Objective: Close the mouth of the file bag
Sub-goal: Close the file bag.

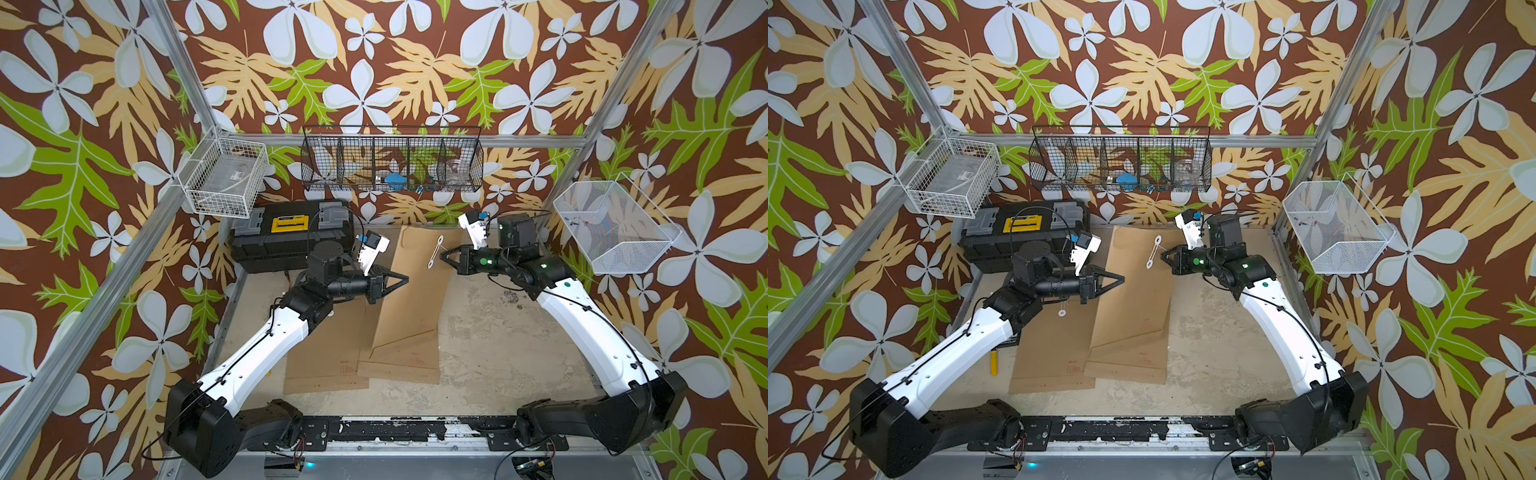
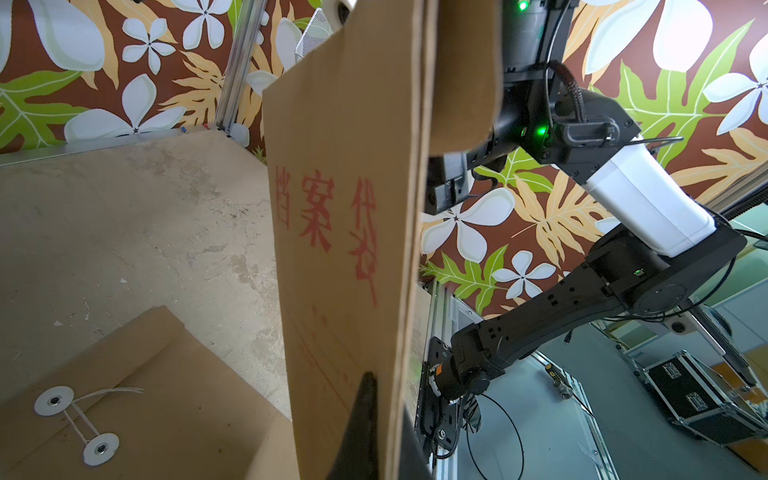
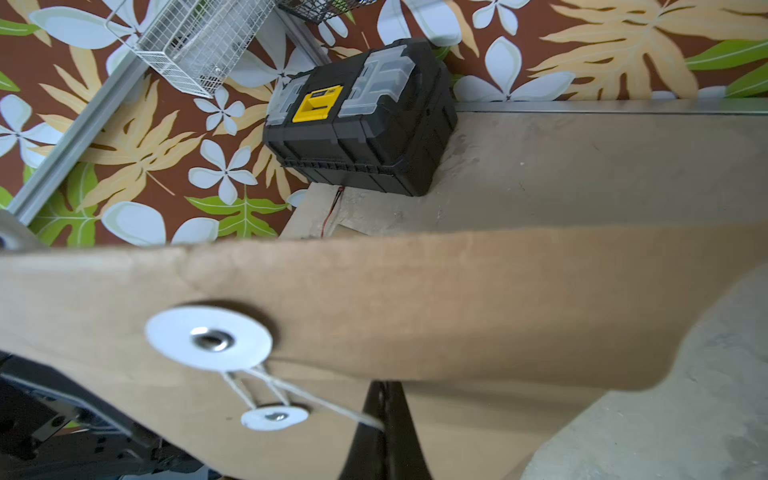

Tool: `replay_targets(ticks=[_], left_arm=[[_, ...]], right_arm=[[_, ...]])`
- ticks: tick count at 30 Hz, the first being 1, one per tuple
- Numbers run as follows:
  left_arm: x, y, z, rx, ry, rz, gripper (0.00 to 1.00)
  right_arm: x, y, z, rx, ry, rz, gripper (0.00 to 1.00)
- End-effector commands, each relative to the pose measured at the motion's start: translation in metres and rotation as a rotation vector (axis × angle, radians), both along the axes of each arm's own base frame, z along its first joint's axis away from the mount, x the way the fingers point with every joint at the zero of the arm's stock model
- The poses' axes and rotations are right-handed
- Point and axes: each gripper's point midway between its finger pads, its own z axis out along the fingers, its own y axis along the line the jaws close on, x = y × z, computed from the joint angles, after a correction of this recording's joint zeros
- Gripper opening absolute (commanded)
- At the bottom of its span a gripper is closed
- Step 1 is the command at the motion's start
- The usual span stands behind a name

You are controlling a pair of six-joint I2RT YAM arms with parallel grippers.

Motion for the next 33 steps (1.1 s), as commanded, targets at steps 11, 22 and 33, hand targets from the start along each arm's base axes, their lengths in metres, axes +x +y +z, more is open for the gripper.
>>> replay_targets(ticks=[11,22,33], left_arm=[[-0.005,0.0,0.008,0.007,-0.061,-0.03,0.0],[-0.005,0.001,0.012,0.002,-0.063,-0.025,0.0],[0.001,0.004,0.005,0.037,-0.07,0.0,0.0]], right_arm=[[-0.01,-0.003,0.007,-0.011,-0.019,0.019,0.01],[-0.013,0.001,0.011,0.007,-0.019,0.044,0.04],[-0.014,-0.003,0.019,-0.019,-0.037,0.037,0.0]])
